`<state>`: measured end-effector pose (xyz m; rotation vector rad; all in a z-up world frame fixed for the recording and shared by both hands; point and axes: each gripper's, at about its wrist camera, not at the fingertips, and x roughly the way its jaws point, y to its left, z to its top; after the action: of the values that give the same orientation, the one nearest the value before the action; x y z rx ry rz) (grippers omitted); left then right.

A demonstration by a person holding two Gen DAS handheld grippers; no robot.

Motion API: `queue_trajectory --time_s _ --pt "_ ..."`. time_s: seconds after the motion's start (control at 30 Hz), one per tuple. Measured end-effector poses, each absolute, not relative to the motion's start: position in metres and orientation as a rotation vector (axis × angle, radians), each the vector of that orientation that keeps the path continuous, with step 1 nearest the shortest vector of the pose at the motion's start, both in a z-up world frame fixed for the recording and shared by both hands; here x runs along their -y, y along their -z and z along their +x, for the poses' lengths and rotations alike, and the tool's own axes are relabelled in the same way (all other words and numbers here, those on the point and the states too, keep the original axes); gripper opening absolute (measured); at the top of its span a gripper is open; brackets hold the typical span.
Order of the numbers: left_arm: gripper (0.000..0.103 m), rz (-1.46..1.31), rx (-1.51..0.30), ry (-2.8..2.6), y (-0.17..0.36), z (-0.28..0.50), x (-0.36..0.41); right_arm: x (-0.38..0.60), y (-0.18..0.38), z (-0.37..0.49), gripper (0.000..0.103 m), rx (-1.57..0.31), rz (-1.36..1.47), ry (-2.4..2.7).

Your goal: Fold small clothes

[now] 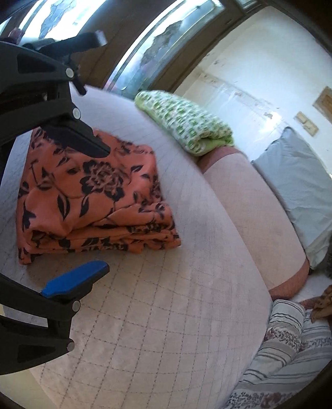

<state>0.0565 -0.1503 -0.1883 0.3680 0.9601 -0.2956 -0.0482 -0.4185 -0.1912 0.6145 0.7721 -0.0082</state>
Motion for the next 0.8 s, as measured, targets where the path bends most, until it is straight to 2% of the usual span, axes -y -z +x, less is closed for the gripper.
queue_trajectory --time_s 0.2,0.57,0.8 --pt "0.103 0.26 -1.045 0.317 0.2 0.075 0.138 0.44 0.217 -0.039 0.085 -0.848 0.759 0.023" --pt "0.103 0.176 -1.116 0.418 0.212 0.089 0.133 0.441 0.23 -0.033 0.085 -0.894 0.793 -0.005" --pt "0.103 0.088 -1.23 0.57 0.228 0.104 0.139 0.439 0.246 -0.023 0.085 -0.951 0.882 -0.091"
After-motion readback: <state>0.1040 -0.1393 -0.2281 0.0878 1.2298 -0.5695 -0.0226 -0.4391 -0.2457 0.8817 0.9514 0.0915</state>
